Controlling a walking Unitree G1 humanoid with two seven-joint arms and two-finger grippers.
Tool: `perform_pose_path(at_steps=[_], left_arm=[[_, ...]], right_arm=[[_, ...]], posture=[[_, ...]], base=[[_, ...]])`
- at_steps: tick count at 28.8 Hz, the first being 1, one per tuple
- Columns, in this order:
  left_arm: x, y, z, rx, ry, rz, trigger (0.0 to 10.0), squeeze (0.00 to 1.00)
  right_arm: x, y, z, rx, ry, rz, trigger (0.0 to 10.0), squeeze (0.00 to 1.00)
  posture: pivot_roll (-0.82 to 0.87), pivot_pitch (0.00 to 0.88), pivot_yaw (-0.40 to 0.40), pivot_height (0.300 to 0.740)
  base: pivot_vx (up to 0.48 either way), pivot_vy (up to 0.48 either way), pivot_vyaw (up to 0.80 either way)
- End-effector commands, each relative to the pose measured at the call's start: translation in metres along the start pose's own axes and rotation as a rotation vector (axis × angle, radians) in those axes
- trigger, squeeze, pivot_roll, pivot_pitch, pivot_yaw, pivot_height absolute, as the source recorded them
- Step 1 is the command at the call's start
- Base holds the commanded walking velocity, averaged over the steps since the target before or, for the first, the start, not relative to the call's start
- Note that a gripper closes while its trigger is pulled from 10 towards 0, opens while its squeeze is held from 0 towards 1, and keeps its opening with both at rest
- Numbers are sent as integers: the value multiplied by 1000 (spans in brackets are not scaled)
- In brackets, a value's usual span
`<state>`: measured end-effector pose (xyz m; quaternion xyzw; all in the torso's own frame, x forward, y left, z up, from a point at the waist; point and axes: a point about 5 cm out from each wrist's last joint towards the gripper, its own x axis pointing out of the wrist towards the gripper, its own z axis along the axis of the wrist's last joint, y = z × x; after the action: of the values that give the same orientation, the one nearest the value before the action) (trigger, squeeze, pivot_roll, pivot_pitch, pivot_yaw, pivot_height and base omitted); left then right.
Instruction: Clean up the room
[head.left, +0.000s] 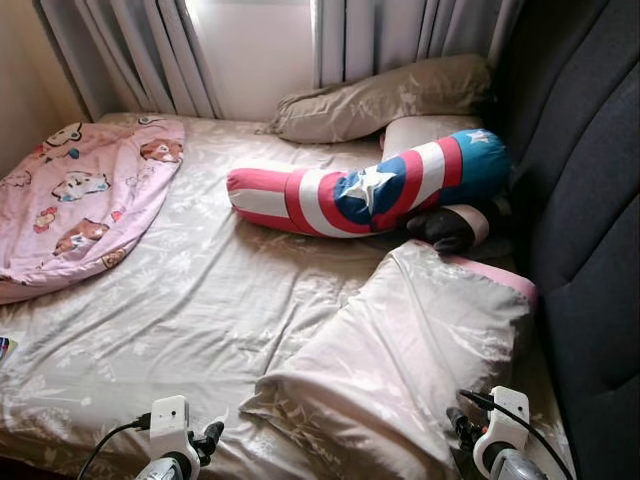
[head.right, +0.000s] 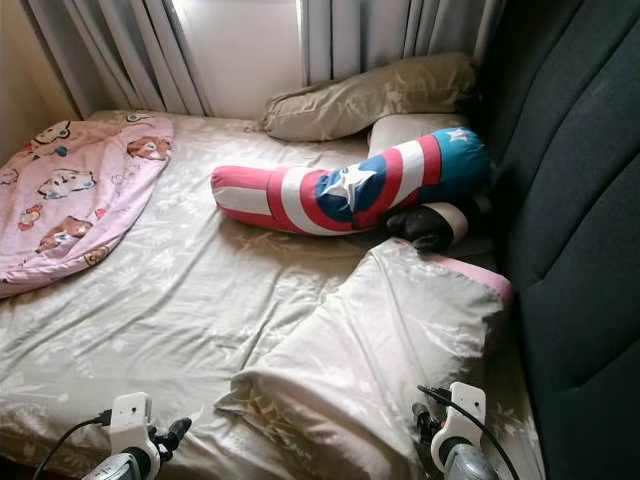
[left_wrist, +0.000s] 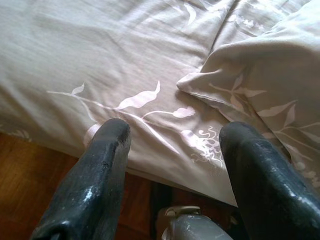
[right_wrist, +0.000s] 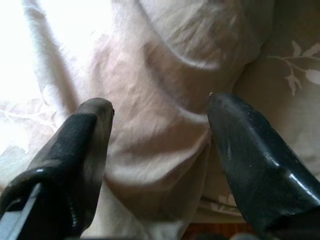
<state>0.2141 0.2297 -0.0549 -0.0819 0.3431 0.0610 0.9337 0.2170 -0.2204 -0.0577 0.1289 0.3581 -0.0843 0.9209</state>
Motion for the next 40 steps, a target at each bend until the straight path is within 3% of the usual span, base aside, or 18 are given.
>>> perform_pose_path(at_steps=[1,17,18,19,20,21,22,25,27,30,40], left_arm=[[-2,3,-4,0,-1,10,10000,0],[-20,9,-22,21,-136,-44,10000,0],[-19,6,-19,38,-155,-56,10000,0],[-4,-18,14,84,-238,-90,10000,0],[9,-52,59,139,-356,-132,10000,0],[9,-52,59,139,-356,-132,10000,0],[12,-67,79,187,-413,-149,10000,0],[13,-80,98,223,-472,-177,10000,0],[9,-88,107,212,-532,-228,10000,0],[8,-89,108,197,-545,-238,10000,0],[3,-82,94,170,-554,-240,10000,0]], right_arm=[[-1,-2,0,-4,-17,-4,10000,0],[-16,-14,-19,-25,-125,44,10000,0],[-18,-15,-21,-25,-130,49,10000,0],[-19,-15,-23,-26,-133,55,10000,0],[-21,-16,-26,-28,-135,61,10000,0],[-21,-16,-26,-28,-135,61,10000,0],[-23,-18,-30,-11,-140,66,10000,0],[-26,-19,-34,10,-145,72,10000,0],[-28,-19,-38,24,-139,90,10000,0],[-28,-19,-40,26,-134,93,10000,0],[-34,-26,-51,-22,-100,56,10000,0]], posture=[[80,0,0,720],[97,0,-32,720],[95,0,-31,720],[92,0,-28,720],[87,0,-24,720],[87,0,-24,720],[87,0,-22,720],[87,0,-21,720],[94,0,-22,720],[95,0,-21,720],[109,0,-21,710]], base=[[0,0,0],[0,0,0],[0,0,0],[0,0,0],[0,0,0],[0,0,0],[0,0,0],[0,0,0],[0,0,0],[0,0,0],[0,0,0]])
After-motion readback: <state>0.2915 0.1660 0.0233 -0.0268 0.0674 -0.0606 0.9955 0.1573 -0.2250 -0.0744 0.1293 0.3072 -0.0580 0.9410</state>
